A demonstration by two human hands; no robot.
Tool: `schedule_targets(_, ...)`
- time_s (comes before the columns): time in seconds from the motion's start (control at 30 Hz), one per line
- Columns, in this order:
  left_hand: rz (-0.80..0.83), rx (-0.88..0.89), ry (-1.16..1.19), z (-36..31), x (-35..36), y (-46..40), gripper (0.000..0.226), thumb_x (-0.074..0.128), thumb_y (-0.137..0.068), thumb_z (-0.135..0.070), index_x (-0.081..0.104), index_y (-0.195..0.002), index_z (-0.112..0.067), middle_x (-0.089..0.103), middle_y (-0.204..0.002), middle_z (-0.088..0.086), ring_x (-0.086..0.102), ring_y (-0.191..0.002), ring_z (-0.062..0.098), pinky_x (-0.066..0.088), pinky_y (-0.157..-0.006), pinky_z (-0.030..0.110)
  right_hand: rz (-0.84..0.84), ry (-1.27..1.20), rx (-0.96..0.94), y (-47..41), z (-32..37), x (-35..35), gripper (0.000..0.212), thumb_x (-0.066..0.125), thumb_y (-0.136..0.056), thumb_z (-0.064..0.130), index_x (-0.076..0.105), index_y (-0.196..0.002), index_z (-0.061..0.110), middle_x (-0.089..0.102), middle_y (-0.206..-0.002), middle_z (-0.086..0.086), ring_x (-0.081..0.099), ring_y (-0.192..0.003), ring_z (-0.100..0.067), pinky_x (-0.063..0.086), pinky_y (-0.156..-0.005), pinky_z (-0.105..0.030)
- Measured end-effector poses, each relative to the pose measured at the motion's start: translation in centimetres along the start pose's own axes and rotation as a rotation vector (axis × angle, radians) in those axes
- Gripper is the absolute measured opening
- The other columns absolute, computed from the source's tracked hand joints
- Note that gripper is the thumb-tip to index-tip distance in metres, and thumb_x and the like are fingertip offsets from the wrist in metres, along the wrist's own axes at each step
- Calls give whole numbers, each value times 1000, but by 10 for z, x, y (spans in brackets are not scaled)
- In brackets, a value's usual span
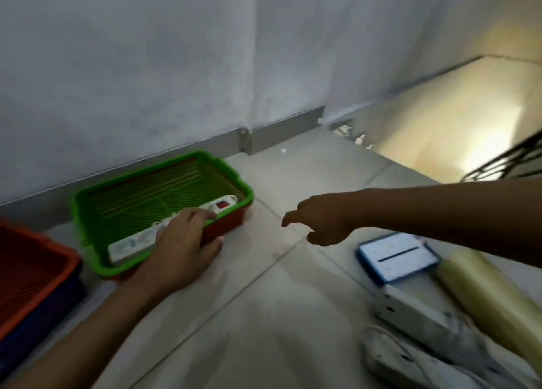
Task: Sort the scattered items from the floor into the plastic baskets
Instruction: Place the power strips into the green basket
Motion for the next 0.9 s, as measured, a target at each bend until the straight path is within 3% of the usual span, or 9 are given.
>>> schedule_targets(0.13,182,279,-102,-102,0,-33,45,49,-89,-46,43,-128,-26,49,-131,1,48,-120,20,40,-101,42,87,-118,81,74,-42,46,53,50,-95,25,30,-144,22,56,-128,-15,50,-119,-28,42,-97,-34)
schedule_targets(0.27,409,477,-288,-190,33,-45,47,44,-91,-49,39,-131,-25,47,-134,2,47,-122,21,32,-105,44,174,-271,152,107,-66,113,56,55,-92,35,34,-143,21,48,-140,-9,47,-124,-27,38,-98,-32)
schedule_targets(0.47,696,540,-499,-251,125,-31,49,46,-92,-41,38,-132,-15,45,-137,9,45,-125,27,25,-105,51,214,-443,296,117,-85,208,81,67,-84,39,20,-147,18,38,-145,-15,41,-128,-29,38,-103,-38)
schedule_targets(0.67,746,465,-410,-245,183,-13,61,52,-88,-40,29,-139,-16,38,-142,12,43,-126,30,28,-108,54,186,-479,344,114,-84,255,97,75,-72,48,16,-145,21,43,-136,-17,44,-121,-32,40,-97,-39)
schedule_targets(0.8,698,432,-377,-235,191,-19,64,55,-87,-41,28,-140,-17,36,-143,10,43,-126,30,32,-106,51,69,-489,344,109,-82,257,85,81,-65,42,32,-131,22,55,-123,-14,51,-109,-29,41,-79,-34)
schedule_targets(0.9,626,456,-364,-234,189,-22,70,57,-84,-45,25,-140,-17,34,-144,10,42,-125,31,33,-103,49,-72,-471,339,107,-84,239,78,80,-66,38,38,-130,24,60,-119,-11,57,-106,-29,47,-79,-35)
Point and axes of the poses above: each hand's wrist, its own y-axis away from the middle knuckle, its own x-axis out of the palm, z = x × y, the point moved 1 cm from there along -y, towards the middle knuckle
